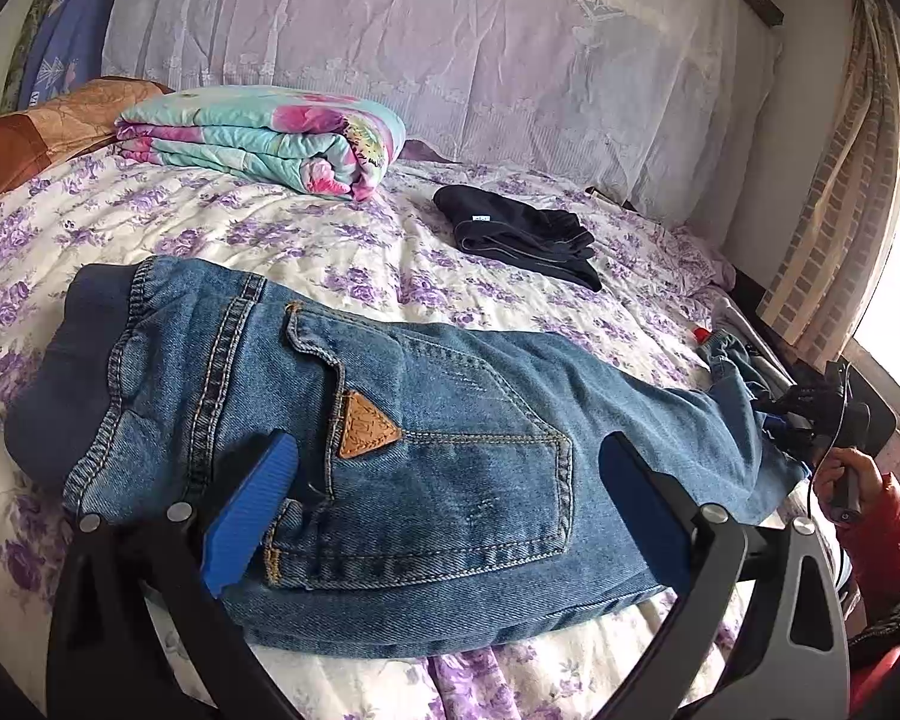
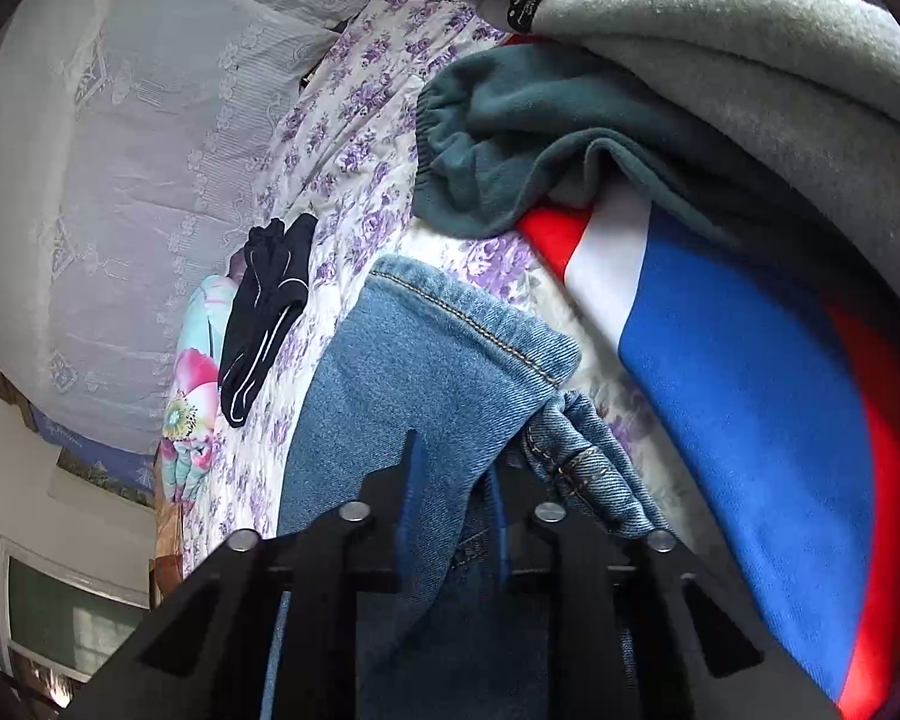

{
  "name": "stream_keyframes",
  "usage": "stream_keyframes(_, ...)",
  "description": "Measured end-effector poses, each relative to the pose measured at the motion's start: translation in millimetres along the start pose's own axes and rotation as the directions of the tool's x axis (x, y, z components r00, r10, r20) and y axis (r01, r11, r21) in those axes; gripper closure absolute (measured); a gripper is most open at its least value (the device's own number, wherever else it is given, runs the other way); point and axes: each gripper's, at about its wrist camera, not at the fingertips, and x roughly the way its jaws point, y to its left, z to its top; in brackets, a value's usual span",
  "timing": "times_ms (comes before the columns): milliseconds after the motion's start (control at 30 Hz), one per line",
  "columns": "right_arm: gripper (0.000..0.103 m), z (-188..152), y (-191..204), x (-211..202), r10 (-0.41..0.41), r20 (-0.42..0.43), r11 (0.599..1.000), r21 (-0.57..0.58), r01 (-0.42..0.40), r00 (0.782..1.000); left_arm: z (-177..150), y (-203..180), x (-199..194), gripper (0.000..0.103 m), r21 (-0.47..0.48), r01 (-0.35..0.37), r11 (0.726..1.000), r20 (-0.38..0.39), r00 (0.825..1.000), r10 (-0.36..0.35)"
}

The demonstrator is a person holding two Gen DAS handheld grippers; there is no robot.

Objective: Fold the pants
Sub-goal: 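Grasp the blue jeans leg hem with the right tool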

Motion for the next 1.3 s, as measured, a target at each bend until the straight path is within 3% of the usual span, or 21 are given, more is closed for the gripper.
stream_keyframes(200, 0.094, -22, 22, -83, 0.036, 0.109, 0.996, -0.081, -0.027, 0.993, 1, 5, -4, 0.005, -0.023, 0.042, 0.999, 0.007, 0.999, -0.042)
stream_keyframes(367, 0.094, -56, -35, -99, -0.106, 0.076, 0.994, 0.023, 0.104, 0.991, 2, 13, -8, 0.005, -0.049, 0.094, 0.994, 0.006, 0.996, -0.094)
stream_keyframes(433, 0.100, -60, -60, -92, -0.081, 0.065, 0.993, 0.093, 0.075, 0.995, 4, 14, -7, 0.005, -0.061, 0.099, 0.993, -0.006, 0.995, -0.100)
stream_keyframes(500, 0.102, -59, -60, -95, -0.066, 0.071, 0.993, 0.097, 0.059, 0.995, 7, 14, -7, 0.005, -0.076, 0.097, 0.992, -0.027, 0.995, -0.100)
stream_keyframes(600, 0.095, -57, -25, -114, -0.099, 0.143, 0.994, -0.039, 0.106, 0.985, 14, 18, -14, 0.005, -0.142, 0.128, 0.981, -0.029, 0.991, -0.134)
stream_keyframes(633, 0.095, -59, -9, -118, -0.067, 0.138, 0.992, -0.097, 0.080, 0.988, 16, 19, -18, 0.005, -0.166, 0.148, 0.975, -0.020, 0.988, -0.153)
stream_keyframes(700, 0.090, -67, 13, -112, 0.030, 0.047, 0.988, -0.152, -0.023, 0.998, 19, 15, -24, 0.005, -0.201, 0.206, 0.958, -0.004, 0.978, -0.211)
stream_keyframes(733, 0.076, -75, 21, -104, 0.055, 0.001, 0.985, -0.163, -0.054, 0.998, 20, 10, -24, 0.005, -0.211, 0.246, 0.946, -0.005, 0.968, -0.253)
stream_keyframes(800, 0.061, -92, 30, -87, 0.053, -0.068, 0.981, -0.184, -0.064, 0.996, 18, -6, -24, 0.005, -0.198, 0.291, 0.936, -0.014, 0.954, -0.300)
stream_keyframes(1000, 0.061, -107, 15, -58, 0.119, -0.164, 0.991, -0.045, -0.128, 0.979, 2, -68, -5, 0.005, -0.037, 0.290, 0.956, -0.120, 0.949, -0.292)
stream_keyframes(1133, 0.061, -105, 6, -49, 0.150, -0.166, 0.988, 0.003, -0.152, 0.975, -2, -75, 18, 0.005, -0.045, 0.255, 0.966, -0.140, 0.956, -0.258)
stream_keyframes(1267, 0.064, -103, 6, -26, 0.176, -0.173, 0.984, 0.032, -0.174, 0.969, -11, -68, 45, 0.005, -0.068, 0.186, 0.980, -0.208, 0.958, -0.196)
stream_keyframes(1300, 0.072, -104, 10, -23, 0.171, -0.172, 0.985, 0.017, -0.171, 0.970, -13, -70, 46, 0.005, -0.050, 0.174, 0.983, -0.213, 0.960, -0.181)
